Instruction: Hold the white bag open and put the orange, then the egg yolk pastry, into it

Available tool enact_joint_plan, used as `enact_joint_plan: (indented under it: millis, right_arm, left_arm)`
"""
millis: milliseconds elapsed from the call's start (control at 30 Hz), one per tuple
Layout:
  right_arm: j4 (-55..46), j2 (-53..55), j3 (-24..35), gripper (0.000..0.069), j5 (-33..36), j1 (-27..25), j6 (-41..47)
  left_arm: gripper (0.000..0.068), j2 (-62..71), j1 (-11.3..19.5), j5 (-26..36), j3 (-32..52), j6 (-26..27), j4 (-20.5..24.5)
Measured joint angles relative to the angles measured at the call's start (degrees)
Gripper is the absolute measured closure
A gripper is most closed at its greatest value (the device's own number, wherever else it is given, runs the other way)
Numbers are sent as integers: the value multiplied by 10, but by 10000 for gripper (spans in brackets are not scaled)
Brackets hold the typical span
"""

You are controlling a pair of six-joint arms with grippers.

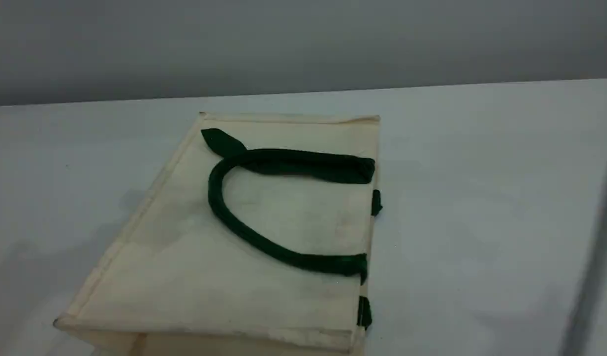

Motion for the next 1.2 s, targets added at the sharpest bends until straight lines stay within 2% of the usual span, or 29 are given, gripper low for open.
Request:
enact_joint_plan:
  millis: [200,467,567,767,867,967,1100,1200]
  right_arm:
    - [-108,-50,2,195,112,0,111]
    - [-174,-143,61,198,119,0,204]
    - [-190,-194,100,198,119,0,218]
    - [-206,-297,189,198,119,0,224]
    - [-213,-345,238,198,87,0,237]
    - [-212,-385,284,198,41,0,260]
    - [-212,-417,337,198,32,0,273]
    - [-212,-427,344,198,29,0,273]
  left_arm:
    - [231,-27,0,-1,0,0,-2]
    - [231,-88,-1,0,1,-2,-12]
    - [231,-116,-17,0,2,-2,-10]
    - [231,-188,-86,0,25,-8,47]
    - [231,-230,-118,1,50,-19,79]
    - [231,-276,-124,1,79,-44,101]
    - [231,-335,-124,0,128,-69,132]
    - [231,-383,-123,0,170,-89,154]
